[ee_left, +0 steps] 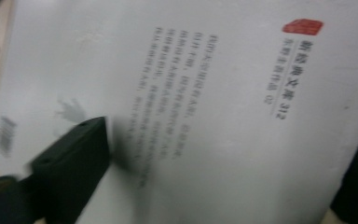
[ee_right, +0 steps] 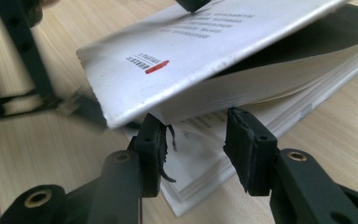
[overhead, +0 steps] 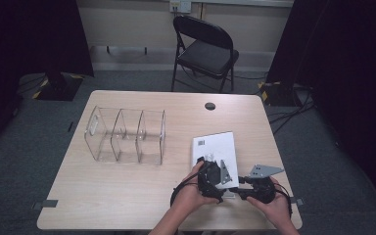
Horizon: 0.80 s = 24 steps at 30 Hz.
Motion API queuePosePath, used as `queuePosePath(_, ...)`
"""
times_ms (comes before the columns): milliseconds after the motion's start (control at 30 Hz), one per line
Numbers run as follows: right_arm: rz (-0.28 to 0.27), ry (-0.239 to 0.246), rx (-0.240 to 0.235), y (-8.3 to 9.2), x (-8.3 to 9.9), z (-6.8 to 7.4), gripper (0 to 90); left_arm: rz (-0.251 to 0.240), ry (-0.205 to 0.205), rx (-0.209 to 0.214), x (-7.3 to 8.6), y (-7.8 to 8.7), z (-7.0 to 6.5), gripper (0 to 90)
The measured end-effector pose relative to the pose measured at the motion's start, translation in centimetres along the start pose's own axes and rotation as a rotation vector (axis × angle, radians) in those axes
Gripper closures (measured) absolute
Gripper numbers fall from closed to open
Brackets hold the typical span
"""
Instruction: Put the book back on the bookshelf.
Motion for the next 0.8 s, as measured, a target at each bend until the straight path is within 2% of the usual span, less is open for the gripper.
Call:
queuePosePath(33,0.000,0.000,0.000,0.0,0.0,0.0,58.5,0.000,0.000,0.000,0.0,0.0,0.0,14.0)
queuePosePath(100,-0.013,-0.017,-0.018,0.0,-0.2,0.3,58.4,0.004,-0.056,-0.013,-0.1,0.7,0.0,22.5)
queuePosePath(200,-0.032,-0.023,-0.036,0.1,-0.6,0.5,55.7,0.008,-0.071,-0.014,0.1,1.1,0.1,30.9)
queuePosePath(300,-0.029,0.038,0.001,0.2,-0.6,0.1,46.5,0.030,-0.094,-0.011,0.1,1.4,0.2,35.6)
queuePosePath(367,-0.002,0.072,0.017,0.1,-0.1,-0.1,43.0,0.052,-0.105,0.002,0.0,2.0,0.4,38.8)
queuePosePath(467,0.039,0.135,0.003,-0.2,0.9,-0.1,37.6,0.053,-0.101,0.013,-0.2,2.4,0.7,40.9)
queuePosePath(533,0.035,0.161,0.002,-0.2,1.2,-0.1,35.2,0.056,-0.097,0.020,-0.2,2.5,0.8,41.4)
queuePosePath(633,0.027,0.147,-0.014,0.0,1.3,0.0,33.0,0.070,-0.103,0.032,-0.3,2.6,0.9,42.5)
queuePosePath(667,0.023,0.169,-0.015,0.2,1.4,0.1,31.5,0.077,-0.103,0.041,-0.6,2.8,1.1,43.3)
queuePosePath(767,0.021,0.190,-0.015,0.1,1.6,0.3,29.7,0.087,-0.092,0.056,-0.8,3.1,1.6,44.7)
queuePosePath(800,0.025,0.196,-0.007,0.1,1.7,0.2,28.5,0.092,-0.079,0.074,-1.1,3.5,2.1,45.1)
Point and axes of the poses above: each handheld gripper's, and its own axes: y roughly backward along the jaws, x roughly out of its underside, z roughly to its left, the point moved 10 cm from there along -y, roughly forward along the jaws, and after that the axes turned 11 degrees about -y, right-handed, at the moved point
